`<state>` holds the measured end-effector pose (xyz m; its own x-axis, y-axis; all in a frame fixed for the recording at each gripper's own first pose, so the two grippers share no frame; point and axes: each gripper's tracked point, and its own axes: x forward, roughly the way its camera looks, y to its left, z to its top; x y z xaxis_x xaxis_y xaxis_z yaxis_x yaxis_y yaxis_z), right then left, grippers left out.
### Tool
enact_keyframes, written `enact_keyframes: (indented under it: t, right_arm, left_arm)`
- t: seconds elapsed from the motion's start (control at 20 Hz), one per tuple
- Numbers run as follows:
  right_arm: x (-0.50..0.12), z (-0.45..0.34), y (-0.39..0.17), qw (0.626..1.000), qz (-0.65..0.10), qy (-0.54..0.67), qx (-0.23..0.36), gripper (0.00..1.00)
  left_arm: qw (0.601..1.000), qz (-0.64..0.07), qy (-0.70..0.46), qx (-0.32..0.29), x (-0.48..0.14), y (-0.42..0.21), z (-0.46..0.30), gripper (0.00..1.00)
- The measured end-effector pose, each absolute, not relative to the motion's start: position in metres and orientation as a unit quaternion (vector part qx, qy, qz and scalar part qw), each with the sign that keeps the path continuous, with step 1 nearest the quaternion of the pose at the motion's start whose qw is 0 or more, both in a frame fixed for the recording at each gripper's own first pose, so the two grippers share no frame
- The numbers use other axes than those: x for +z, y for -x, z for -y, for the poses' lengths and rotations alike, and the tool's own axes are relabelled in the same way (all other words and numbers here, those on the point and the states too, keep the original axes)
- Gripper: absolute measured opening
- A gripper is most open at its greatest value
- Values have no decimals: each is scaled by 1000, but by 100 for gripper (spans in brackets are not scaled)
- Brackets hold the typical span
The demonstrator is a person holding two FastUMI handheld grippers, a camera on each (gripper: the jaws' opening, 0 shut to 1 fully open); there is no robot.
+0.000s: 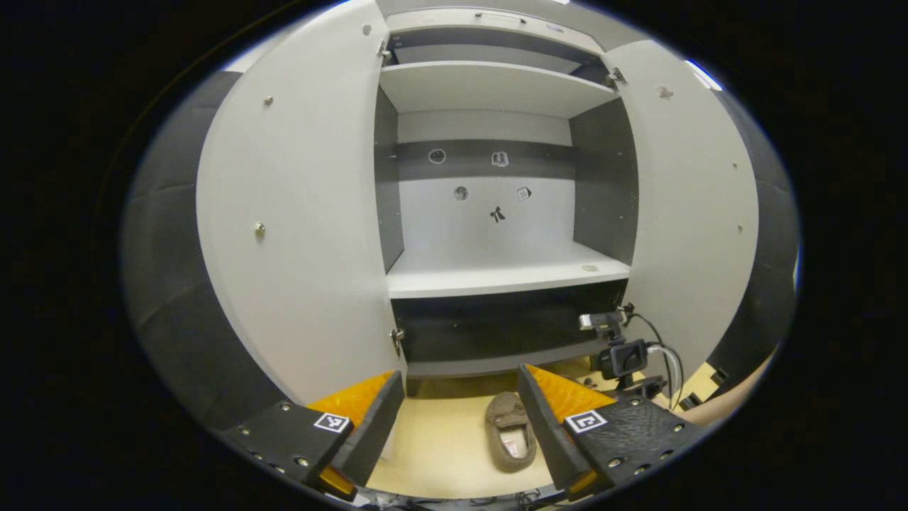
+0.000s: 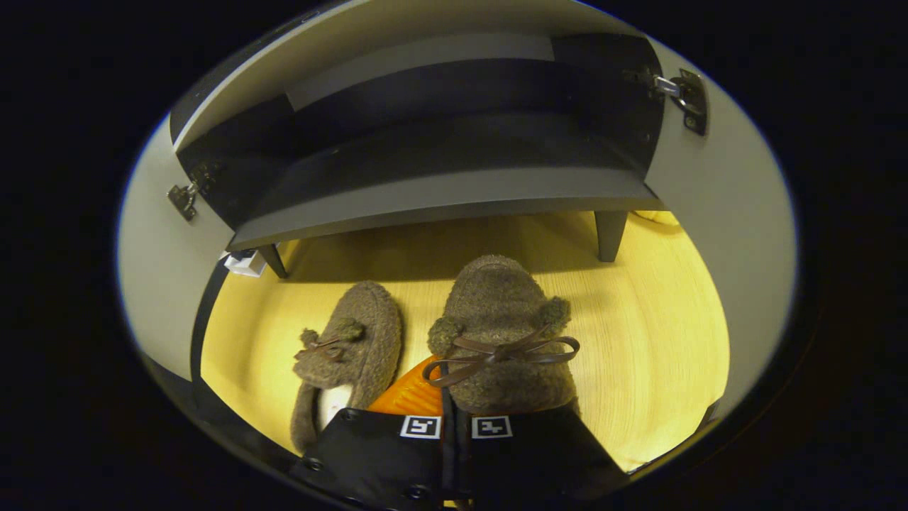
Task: Grab one shoe with the right hand and put it into the shoe cabinet, grab the other shoe with the left hand and put it into the shoe cabinet; then close the right door with the right hand and the left door with the left hand.
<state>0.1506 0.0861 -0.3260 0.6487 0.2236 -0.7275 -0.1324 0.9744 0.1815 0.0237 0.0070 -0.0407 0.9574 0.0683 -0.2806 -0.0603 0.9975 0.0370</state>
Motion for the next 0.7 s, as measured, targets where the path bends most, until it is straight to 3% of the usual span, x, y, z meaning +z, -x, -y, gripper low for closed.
enact_keyframes:
  t: [0.4, 0.5, 0.7]
  right_arm:
    - [-202, -100, -118, 934, -317, -48, 156, 2]
    - [-165, -99, -120, 945, -283, -52, 157, 2]
    - [-89, -87, -135, 961, -226, -39, 154, 2]
  left_arm:
    - [991, -126, -43, -5, -35, -31, -9, 98]
    - [992, -120, -26, -18, -32, -37, -2, 94]
    - [994, -106, -6, -26, -28, -39, 0, 98]
